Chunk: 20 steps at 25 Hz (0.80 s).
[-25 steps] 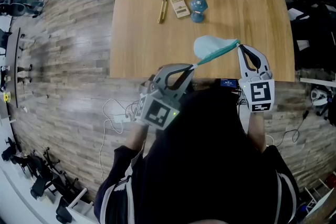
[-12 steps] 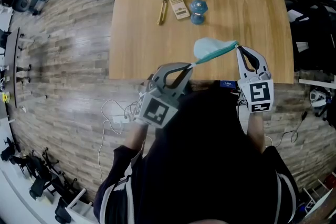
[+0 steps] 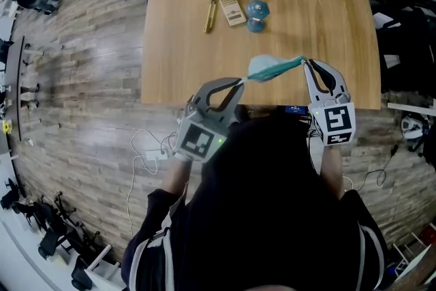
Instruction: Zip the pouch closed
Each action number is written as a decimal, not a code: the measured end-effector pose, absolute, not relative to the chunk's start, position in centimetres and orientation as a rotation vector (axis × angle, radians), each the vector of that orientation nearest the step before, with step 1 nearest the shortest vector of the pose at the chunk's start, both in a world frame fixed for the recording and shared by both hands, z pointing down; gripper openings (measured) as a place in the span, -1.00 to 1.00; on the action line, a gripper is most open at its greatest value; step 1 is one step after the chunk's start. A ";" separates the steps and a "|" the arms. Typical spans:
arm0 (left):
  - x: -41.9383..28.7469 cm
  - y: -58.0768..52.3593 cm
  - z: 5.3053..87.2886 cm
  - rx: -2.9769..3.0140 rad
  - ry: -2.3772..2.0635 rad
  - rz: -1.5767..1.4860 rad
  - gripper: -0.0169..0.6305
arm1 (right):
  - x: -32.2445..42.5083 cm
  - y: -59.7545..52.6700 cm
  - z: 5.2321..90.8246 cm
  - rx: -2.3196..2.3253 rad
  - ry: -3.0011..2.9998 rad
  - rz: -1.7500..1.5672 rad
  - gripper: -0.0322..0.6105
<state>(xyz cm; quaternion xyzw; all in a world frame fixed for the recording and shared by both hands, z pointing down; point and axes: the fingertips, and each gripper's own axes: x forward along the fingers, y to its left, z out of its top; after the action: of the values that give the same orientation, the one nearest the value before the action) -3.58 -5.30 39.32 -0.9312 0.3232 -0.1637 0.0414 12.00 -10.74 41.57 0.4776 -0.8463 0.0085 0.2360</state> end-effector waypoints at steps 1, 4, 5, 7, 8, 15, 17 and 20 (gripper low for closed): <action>-3.7 -5.5 39.3 -2.852 0.997 -0.494 -0.91 | 12.0 -10.8 41.5 1.311 -2.320 0.021 -0.77; -3.9 -5.9 39.0 -2.858 1.030 -0.461 -0.91 | 12.1 -11.0 41.4 1.329 -2.333 0.034 -0.74; -4.1 -6.1 38.8 -2.861 1.052 -0.438 -0.91 | 12.3 -11.1 41.0 1.351 -2.356 0.049 -0.74; -4.8 -6.5 38.3 -2.868 1.122 -0.389 -0.91 | 13.0 -11.2 39.7 1.417 -2.435 0.091 -0.75; -5.3 -6.7 38.0 -2.868 1.170 -0.364 -0.91 | 13.3 -11.2 39.0 1.451 -2.479 0.111 -0.75; -10.5 -8.6 36.1 -2.714 1.536 -0.194 -0.91 | 14.2 -10.8 34.7 1.617 -2.580 -0.060 -0.77; -11.8 -9.0 36.0 -2.657 1.609 -0.162 -0.91 | 14.3 -10.8 34.4 1.647 -2.579 -0.090 -0.85; -13.5 -9.6 36.2 -2.584 1.723 -0.140 -0.91 | 14.7 -10.8 34.8 1.668 -2.557 -0.099 -0.85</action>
<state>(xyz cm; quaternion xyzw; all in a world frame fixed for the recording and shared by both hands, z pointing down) -13.49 -9.64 36.25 -0.8310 0.5541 -0.0452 0.0165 14.66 -10.80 34.76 0.5455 -0.8363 -0.0323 0.0433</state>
